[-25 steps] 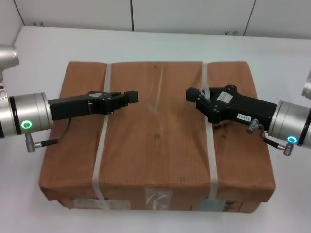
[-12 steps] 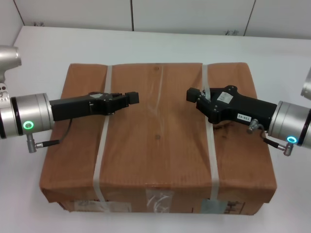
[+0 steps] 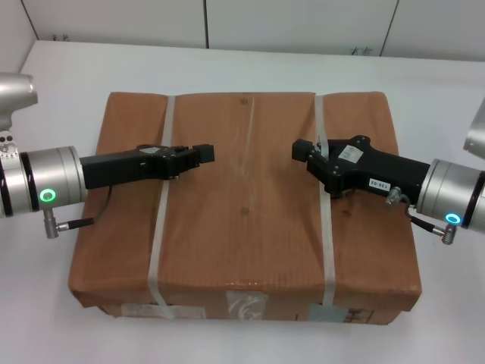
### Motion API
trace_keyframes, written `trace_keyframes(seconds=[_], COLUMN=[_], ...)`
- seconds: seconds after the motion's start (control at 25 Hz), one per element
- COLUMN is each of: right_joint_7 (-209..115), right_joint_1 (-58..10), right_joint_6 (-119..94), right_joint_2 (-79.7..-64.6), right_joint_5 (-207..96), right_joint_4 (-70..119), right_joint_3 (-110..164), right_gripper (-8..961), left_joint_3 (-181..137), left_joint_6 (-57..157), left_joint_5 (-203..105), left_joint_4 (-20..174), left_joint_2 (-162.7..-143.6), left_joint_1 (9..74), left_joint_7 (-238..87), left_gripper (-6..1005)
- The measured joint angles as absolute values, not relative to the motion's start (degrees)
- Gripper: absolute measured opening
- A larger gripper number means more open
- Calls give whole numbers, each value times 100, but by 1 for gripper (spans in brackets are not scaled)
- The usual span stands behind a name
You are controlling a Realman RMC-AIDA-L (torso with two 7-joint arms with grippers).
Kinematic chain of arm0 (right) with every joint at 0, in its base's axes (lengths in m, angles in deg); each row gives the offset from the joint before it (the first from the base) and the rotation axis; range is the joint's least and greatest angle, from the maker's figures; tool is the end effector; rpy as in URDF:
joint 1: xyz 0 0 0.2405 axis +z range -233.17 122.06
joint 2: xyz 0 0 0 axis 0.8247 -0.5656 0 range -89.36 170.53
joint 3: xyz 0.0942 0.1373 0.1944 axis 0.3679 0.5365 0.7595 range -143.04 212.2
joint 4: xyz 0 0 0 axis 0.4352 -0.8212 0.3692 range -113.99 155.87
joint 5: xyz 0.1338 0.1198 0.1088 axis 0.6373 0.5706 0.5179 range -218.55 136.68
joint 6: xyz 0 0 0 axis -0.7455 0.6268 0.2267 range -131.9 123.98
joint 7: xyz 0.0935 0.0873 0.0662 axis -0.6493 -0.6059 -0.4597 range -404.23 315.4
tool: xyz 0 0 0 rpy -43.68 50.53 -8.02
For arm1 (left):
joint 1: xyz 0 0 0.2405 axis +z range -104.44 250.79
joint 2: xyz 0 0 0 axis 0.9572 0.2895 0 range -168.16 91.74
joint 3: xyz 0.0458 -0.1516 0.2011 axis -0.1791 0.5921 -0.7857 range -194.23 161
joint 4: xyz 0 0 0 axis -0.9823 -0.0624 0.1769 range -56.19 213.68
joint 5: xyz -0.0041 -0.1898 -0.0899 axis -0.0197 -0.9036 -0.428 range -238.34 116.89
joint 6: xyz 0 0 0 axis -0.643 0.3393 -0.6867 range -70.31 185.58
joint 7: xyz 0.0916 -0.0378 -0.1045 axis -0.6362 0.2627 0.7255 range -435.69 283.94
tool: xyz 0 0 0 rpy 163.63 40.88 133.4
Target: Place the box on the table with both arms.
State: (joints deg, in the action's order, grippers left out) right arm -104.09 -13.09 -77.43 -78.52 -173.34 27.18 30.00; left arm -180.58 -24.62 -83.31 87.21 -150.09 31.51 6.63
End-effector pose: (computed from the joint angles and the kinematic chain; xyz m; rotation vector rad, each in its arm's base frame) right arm 0.2410 0.3512 -0.0742 -2.5490 0.7290 0.8584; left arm -0.2739 0.3499 -0.0187 -2.5124 -1.1867 -0.8883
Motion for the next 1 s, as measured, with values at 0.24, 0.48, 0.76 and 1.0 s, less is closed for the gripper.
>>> trace_keyframes(seconds=[0.24, 0.48, 0.76, 1.0], right_joint_7=[-10411, -10411, -10354, -10351], right_joint_1=[-1280, -1177, -1042, -873], right_joint_6=[-7533, -7058, -6541, -6052], right_joint_2=[-7851, -7851, -7850, -7850], right_joint_5=[-17330, -17361, -17360, -17365], right_joint_4=[2653, 2536, 2344, 2154], right_joint_3=[2984, 2957, 2952, 2956], right_gripper=[40, 41, 41, 42], left_joint_3=[-18065, -18072, -18070, -18070], left_joint_6=[-2113, -1701, -1030, -605], left_joint_5=[-8304, -8277, -8191, -8137], left_joint_4=[8714, 8707, 8706, 8695], left_joint_2=[-15029, -15129, -15279, -15345], left_joint_1=[3113, 3077, 2912, 2843], left_joint_7=[639, 538, 377, 286], left_gripper=[88, 88, 88, 88])
